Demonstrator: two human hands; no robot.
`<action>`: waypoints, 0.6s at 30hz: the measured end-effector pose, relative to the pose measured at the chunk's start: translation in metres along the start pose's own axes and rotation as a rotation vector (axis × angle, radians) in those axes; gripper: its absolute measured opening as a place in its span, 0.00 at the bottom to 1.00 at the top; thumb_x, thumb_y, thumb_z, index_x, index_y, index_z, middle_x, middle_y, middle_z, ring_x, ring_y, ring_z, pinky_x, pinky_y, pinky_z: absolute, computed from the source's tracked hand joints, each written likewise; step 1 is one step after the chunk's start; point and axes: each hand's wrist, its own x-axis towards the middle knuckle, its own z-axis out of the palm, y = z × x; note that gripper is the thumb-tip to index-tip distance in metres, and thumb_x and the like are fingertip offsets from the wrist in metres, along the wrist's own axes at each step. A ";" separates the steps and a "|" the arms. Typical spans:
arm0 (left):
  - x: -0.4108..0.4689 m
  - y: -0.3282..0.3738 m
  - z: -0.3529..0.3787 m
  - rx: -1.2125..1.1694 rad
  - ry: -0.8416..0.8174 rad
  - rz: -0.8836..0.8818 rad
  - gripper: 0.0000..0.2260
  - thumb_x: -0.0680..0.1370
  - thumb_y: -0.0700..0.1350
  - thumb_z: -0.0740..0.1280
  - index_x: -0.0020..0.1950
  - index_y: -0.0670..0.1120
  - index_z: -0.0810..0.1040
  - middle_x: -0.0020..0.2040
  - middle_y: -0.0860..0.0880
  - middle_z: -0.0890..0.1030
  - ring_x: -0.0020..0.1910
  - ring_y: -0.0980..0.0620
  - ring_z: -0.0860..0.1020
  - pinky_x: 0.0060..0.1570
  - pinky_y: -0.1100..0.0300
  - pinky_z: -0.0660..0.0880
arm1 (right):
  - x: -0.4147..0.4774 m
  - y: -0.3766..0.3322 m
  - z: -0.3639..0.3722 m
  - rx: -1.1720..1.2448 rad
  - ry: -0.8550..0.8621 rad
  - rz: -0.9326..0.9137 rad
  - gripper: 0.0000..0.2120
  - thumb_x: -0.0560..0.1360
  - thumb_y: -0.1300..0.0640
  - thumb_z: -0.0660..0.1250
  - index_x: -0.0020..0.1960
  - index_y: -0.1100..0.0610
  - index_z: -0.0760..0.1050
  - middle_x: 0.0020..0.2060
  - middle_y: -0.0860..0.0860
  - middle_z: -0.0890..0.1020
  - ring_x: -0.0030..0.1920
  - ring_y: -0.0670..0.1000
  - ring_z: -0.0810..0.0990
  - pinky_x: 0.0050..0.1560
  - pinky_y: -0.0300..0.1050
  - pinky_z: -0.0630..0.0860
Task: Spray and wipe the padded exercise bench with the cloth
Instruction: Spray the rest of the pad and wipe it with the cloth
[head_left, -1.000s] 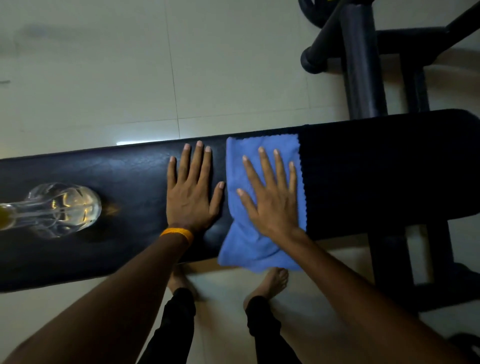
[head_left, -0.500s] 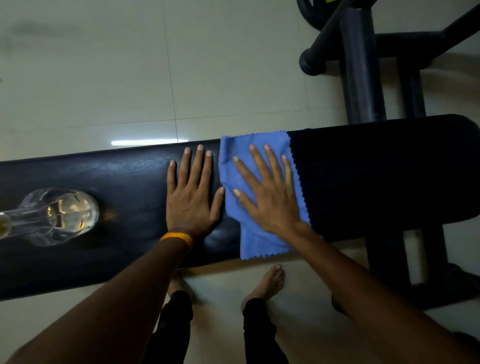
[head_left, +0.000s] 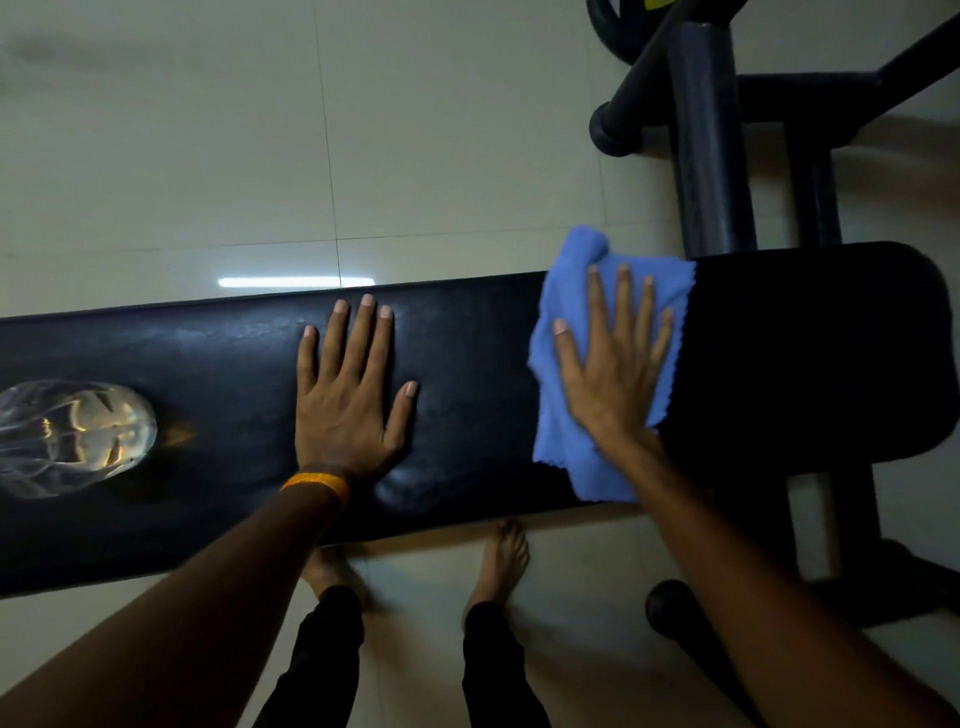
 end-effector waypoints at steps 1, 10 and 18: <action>0.000 0.000 0.000 -0.001 0.002 -0.003 0.33 0.81 0.58 0.54 0.83 0.44 0.56 0.83 0.43 0.55 0.83 0.42 0.51 0.80 0.41 0.46 | -0.010 -0.012 0.001 0.030 0.010 -0.032 0.30 0.83 0.38 0.47 0.80 0.50 0.57 0.81 0.54 0.57 0.81 0.59 0.52 0.79 0.63 0.49; 0.001 0.000 0.000 0.006 0.014 -0.005 0.33 0.81 0.58 0.54 0.83 0.44 0.56 0.83 0.44 0.55 0.83 0.43 0.51 0.80 0.41 0.46 | -0.027 0.005 0.005 0.054 -0.038 -0.401 0.29 0.83 0.42 0.51 0.81 0.49 0.54 0.81 0.53 0.54 0.81 0.56 0.49 0.79 0.60 0.49; -0.001 -0.003 0.001 -0.019 0.014 0.005 0.32 0.82 0.58 0.54 0.83 0.44 0.56 0.83 0.44 0.55 0.83 0.43 0.51 0.80 0.41 0.47 | -0.039 -0.063 0.010 0.036 0.037 -0.137 0.27 0.83 0.43 0.49 0.81 0.49 0.55 0.81 0.54 0.55 0.81 0.58 0.51 0.79 0.63 0.48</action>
